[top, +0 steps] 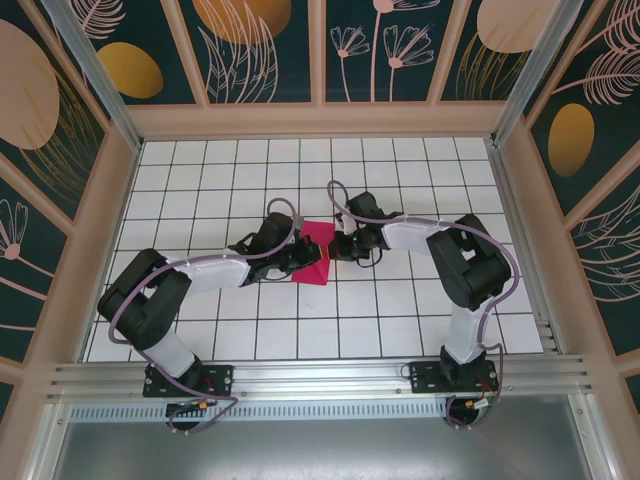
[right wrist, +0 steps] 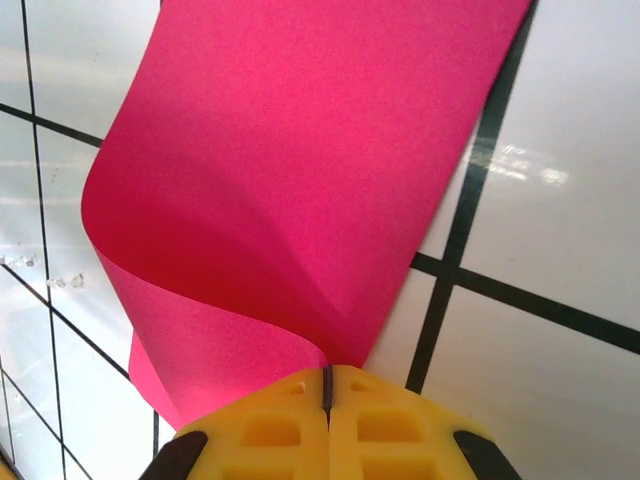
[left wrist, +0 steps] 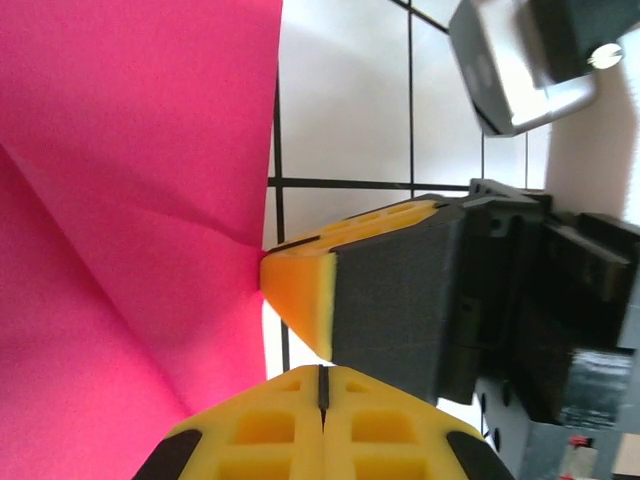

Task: Fold a paper plane with a square sheet of paper (pick it up from the middle)
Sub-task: Fold the triangle a second time at the center of the table.

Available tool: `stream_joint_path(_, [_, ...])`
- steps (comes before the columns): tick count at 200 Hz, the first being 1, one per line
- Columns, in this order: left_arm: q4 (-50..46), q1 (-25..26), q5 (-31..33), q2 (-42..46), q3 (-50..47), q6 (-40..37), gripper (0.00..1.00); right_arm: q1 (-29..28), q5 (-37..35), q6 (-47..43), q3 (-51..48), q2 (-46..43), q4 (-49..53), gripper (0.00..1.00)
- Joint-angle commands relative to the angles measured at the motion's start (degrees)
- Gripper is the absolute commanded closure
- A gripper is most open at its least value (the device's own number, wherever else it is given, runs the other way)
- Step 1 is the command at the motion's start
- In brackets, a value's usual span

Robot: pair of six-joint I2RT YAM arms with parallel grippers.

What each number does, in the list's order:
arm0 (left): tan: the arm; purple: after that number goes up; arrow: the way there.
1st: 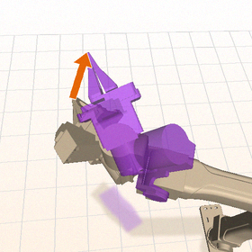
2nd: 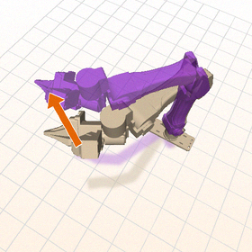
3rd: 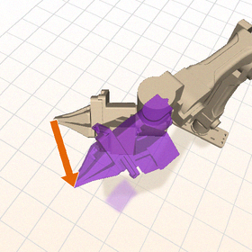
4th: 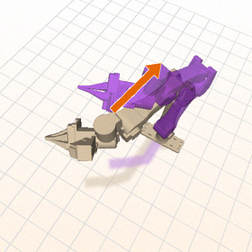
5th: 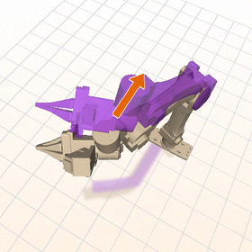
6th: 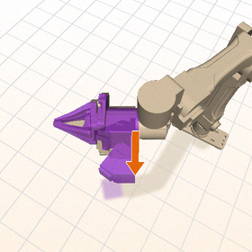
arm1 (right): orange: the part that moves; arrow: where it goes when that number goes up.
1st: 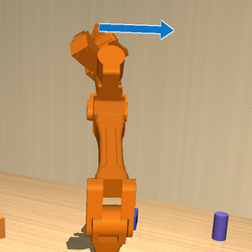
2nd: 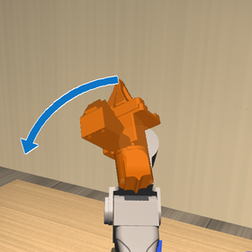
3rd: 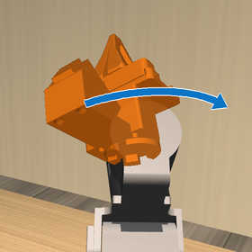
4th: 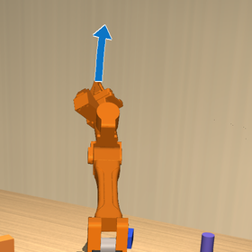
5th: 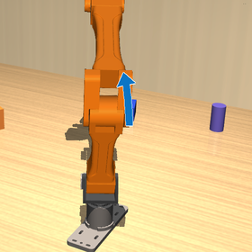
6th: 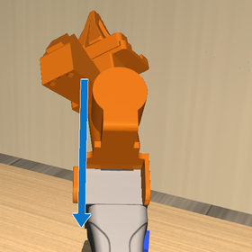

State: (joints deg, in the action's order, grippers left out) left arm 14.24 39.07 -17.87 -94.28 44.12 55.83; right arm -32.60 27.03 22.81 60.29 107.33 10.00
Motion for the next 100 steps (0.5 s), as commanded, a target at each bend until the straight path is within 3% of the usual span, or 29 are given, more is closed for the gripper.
stream_joint_path(1, [3.16,0.0,-1.56,-1.62,-0.27,1.2,0.96,0.51,-0.74,-1.27,1.89,1.07,0.02,1.0])
stream_joint_path(100, [2.24,-0.02,-1.39,-6.87,2.11,0.64,0.97,0.88,-0.31,-1.97,3.16,2.71,-0.6,1.0])
